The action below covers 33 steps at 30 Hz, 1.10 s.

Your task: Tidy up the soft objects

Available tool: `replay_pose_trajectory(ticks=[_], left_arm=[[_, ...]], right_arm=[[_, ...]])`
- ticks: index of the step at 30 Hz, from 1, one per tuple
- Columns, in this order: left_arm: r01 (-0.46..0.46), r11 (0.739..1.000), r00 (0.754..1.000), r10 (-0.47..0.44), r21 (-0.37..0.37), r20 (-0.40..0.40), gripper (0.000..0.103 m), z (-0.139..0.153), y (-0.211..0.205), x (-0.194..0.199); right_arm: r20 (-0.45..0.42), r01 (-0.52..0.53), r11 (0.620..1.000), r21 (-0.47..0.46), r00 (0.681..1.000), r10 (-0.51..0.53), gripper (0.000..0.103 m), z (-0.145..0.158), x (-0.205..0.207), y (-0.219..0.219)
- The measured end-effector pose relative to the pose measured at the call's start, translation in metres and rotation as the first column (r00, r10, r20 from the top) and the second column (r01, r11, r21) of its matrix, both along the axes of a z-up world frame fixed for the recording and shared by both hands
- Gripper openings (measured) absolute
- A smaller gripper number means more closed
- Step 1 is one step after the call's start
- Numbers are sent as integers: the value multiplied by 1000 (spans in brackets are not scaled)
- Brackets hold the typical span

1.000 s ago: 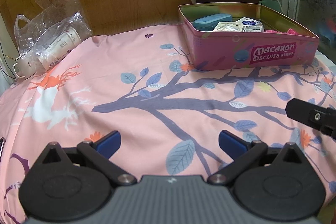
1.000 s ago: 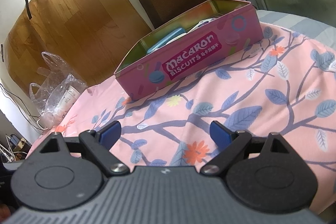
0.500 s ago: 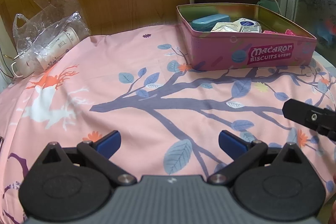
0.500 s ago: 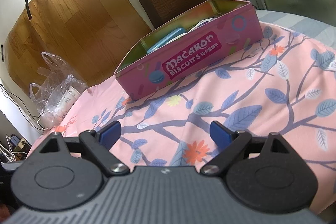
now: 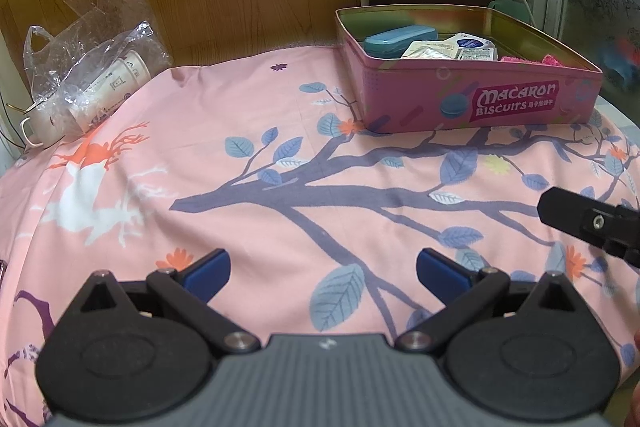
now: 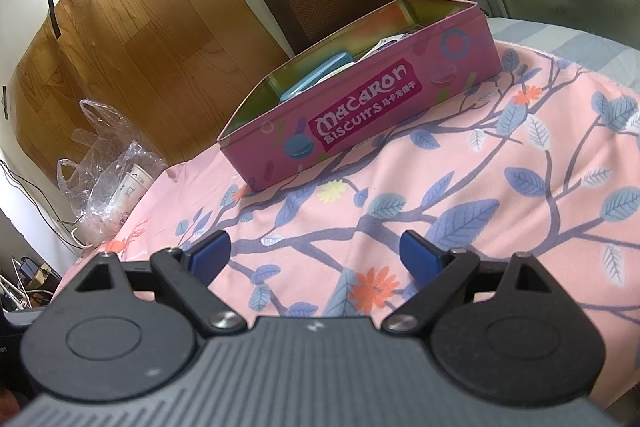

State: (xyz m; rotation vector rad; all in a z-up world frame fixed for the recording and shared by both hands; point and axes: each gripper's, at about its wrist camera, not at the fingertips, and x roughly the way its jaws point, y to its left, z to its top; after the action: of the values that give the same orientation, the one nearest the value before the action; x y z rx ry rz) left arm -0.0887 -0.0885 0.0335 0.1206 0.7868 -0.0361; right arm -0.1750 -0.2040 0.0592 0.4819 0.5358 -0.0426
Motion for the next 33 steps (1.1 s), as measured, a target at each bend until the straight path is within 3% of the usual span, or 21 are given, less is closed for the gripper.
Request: replay_pose_trajectory(ticks=[33], left_arm=[[5, 1000, 1000, -5, 1, -1, 103, -1, 0, -1]], right_arm=[[2, -1, 1000, -1, 1000, 1, 94, 0, 0, -1]])
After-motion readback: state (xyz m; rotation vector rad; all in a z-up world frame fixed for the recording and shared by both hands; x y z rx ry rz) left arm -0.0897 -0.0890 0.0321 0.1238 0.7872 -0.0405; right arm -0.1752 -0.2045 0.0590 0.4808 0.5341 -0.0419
